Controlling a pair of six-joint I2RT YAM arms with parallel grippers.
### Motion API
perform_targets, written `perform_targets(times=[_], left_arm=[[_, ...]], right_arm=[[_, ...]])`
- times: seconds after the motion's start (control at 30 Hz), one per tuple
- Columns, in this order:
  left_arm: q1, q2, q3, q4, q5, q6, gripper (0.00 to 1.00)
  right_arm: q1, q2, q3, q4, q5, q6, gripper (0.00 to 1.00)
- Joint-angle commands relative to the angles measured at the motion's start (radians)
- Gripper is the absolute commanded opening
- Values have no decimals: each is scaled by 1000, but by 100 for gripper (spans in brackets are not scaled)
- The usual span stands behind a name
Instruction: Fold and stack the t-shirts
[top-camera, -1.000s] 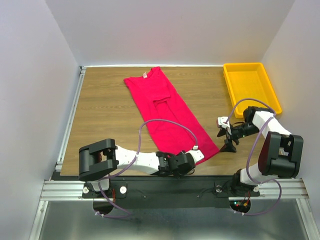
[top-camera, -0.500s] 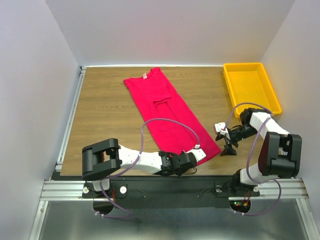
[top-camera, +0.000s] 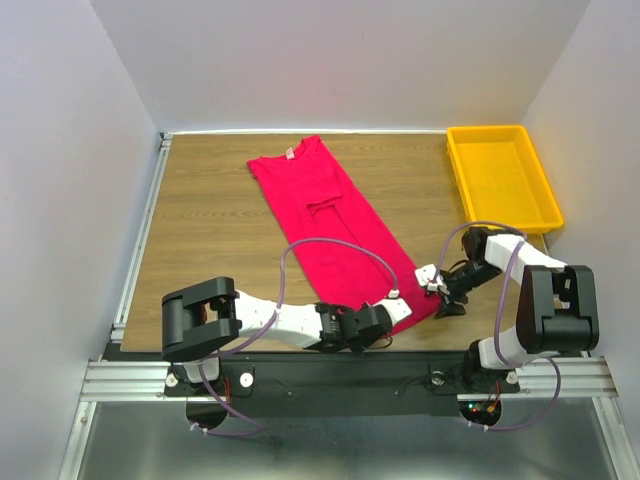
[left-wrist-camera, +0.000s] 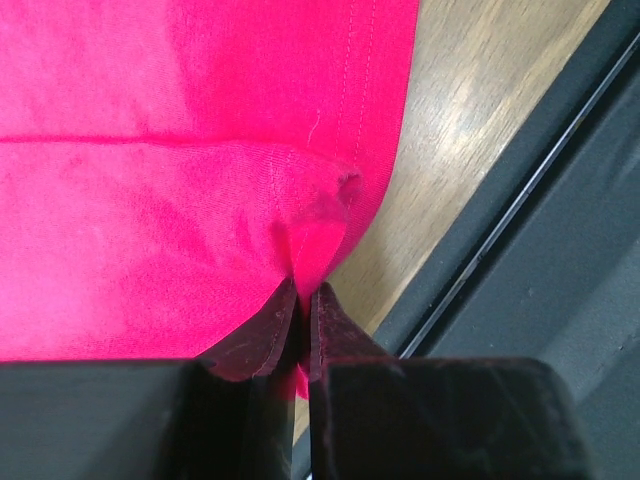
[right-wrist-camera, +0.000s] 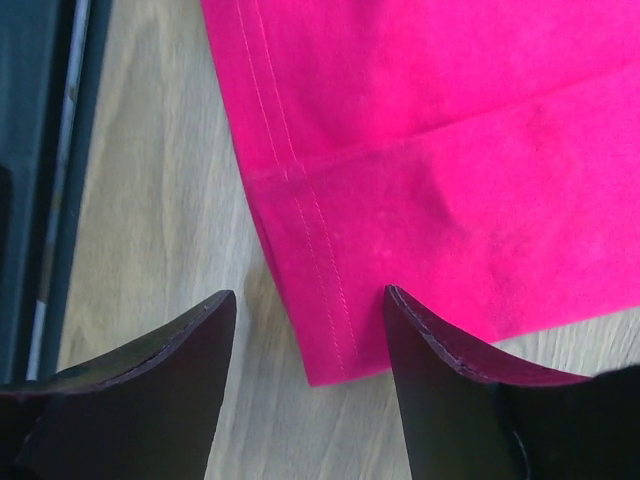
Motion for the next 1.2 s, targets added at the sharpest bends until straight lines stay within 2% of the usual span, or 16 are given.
perform_targets(times=[0.0, 0.3, 0.67, 0.77, 0.83, 1.03, 1.17], left_arm=[[-4, -37, -34, -10, 47, -31, 0], [-6, -33, -41, 5, 52, -43, 0], [-4, -40, -64, 28, 58, -69, 0], [-4, -41, -71, 56, 61, -75, 0], [-4, -44, -74, 60, 60, -78, 0], [5, -73, -89, 66, 63, -77, 0], [23, -131, -110, 85, 101, -69, 0]], right_arm=[[8, -15, -9, 74, 59, -35, 66], [23, -25, -98, 214, 142, -74, 56], [28, -64, -159, 286, 136, -94, 31], [28, -79, -162, 288, 117, -83, 21], [28, -97, -161, 289, 97, -77, 0], [28, -125, -133, 282, 39, -2, 1], [28, -121, -54, 239, 1, 75, 0]])
